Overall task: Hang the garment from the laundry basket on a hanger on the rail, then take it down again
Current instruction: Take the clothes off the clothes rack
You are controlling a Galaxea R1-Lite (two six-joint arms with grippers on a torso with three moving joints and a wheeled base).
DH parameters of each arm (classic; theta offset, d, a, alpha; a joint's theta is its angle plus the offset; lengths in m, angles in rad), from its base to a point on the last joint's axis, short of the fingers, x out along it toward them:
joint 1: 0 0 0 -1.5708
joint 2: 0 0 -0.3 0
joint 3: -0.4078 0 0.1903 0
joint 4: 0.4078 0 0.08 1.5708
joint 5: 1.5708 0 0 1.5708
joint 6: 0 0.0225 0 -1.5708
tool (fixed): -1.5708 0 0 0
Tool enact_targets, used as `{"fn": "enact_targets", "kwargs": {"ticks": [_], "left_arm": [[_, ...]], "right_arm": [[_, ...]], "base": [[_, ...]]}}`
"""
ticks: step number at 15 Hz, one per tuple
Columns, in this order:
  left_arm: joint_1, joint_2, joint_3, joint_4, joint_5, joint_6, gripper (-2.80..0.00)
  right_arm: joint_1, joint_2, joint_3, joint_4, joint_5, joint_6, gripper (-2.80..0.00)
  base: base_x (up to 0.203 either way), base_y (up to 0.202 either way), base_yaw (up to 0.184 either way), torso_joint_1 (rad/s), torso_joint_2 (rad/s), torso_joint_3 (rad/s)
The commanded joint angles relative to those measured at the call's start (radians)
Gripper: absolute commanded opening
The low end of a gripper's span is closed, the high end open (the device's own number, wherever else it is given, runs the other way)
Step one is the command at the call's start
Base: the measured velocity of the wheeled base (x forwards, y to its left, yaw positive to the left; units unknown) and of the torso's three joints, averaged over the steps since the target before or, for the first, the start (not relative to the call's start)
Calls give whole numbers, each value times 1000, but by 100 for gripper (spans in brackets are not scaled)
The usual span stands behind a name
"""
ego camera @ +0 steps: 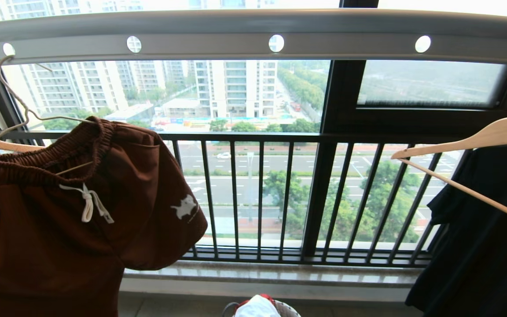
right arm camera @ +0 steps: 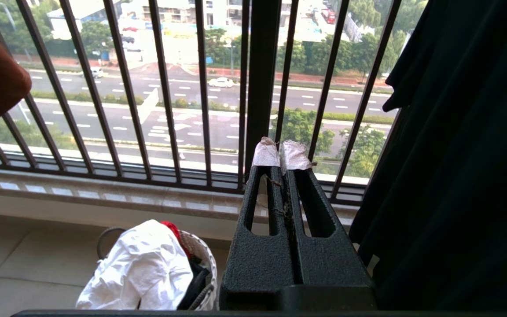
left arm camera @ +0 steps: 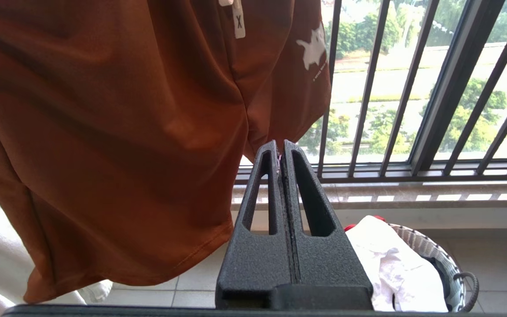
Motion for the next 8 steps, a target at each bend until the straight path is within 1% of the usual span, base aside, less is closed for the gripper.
{"fn": "enact_targets", "kwargs": {"ticks": [1, 2, 4, 6, 8], "left_arm": [[1, -1, 0, 0, 11, -2, -280], [1, -1, 0, 0, 29, -2, -280], [1, 1, -25, 5, 29, 4, -280], [0, 46, -117, 39, 30, 3, -280], [-6, 159, -228, 91, 29, 7, -280]], "right_arm": [[0, 1, 0, 0, 1, 0, -280], [0, 1, 0, -1, 0, 0, -280], [0, 1, 0, -1, 0, 0, -280], [0, 1, 0, -1, 0, 0, -280], [0, 1, 0, 0, 0, 0, -280]], "base": [[0, 0, 0, 0, 0, 0], [0, 0, 0, 0, 0, 0], [0, 0, 0, 0, 0, 0], [0, 0, 0, 0, 0, 0], [0, 0, 0, 0, 0, 0]]}}
